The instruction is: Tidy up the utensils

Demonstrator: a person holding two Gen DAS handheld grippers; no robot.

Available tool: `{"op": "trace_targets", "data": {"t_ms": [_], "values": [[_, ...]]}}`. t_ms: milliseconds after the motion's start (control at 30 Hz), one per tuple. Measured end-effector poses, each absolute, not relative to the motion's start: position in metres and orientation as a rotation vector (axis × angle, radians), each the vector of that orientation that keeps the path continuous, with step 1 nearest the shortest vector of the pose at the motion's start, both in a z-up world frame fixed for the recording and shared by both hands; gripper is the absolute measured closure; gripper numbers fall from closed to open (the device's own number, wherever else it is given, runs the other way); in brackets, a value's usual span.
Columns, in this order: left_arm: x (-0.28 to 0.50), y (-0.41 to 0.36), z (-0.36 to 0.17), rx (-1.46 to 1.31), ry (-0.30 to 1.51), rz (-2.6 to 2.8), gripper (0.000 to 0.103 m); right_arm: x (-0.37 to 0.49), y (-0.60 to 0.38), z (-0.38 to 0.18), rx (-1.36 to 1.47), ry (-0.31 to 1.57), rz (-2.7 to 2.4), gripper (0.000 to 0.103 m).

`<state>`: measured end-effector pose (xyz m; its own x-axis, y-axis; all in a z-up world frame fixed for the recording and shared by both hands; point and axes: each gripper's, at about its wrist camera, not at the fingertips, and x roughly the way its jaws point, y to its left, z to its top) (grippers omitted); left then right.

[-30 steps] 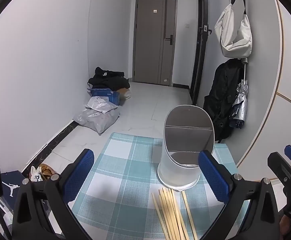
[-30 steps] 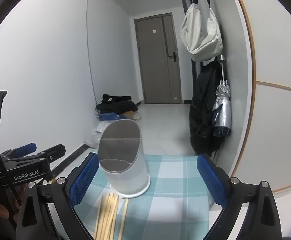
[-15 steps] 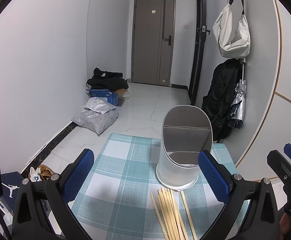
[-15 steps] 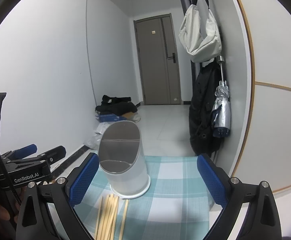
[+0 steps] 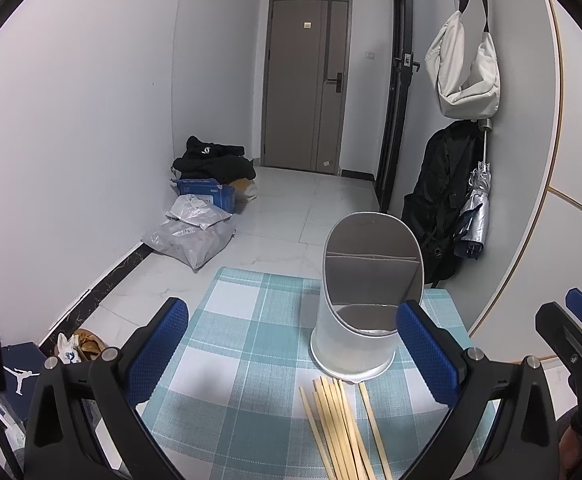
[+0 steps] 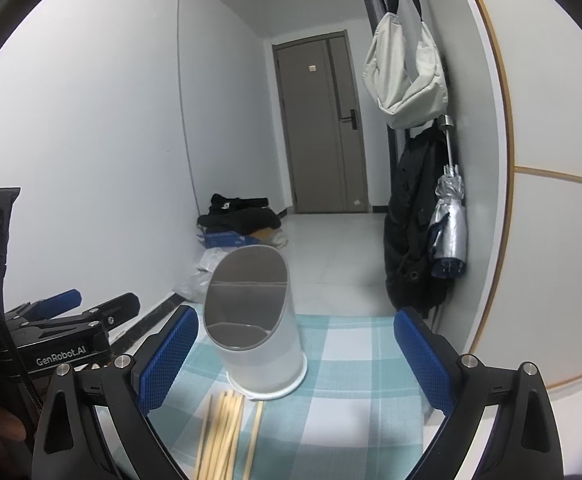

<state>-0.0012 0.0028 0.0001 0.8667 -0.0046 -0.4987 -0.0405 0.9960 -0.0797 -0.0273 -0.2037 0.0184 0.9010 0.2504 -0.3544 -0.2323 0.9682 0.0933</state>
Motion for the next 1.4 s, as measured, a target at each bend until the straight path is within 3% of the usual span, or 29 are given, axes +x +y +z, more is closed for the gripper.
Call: {"op": "trace_targets", "data": {"t_ms": [1067, 1400], "values": [[0.001, 0.001, -0.007, -0.099, 0.542, 0.008, 0.001, -0.025, -0.201, 0.016, 0.046, 0.393, 0.261, 0.004], [0.011, 0.020, -0.019, -0.168, 0.624, 0.009, 0.001, -0.008, -0.194, -0.001, 0.025, 0.499, 0.283, 0.004]]}}
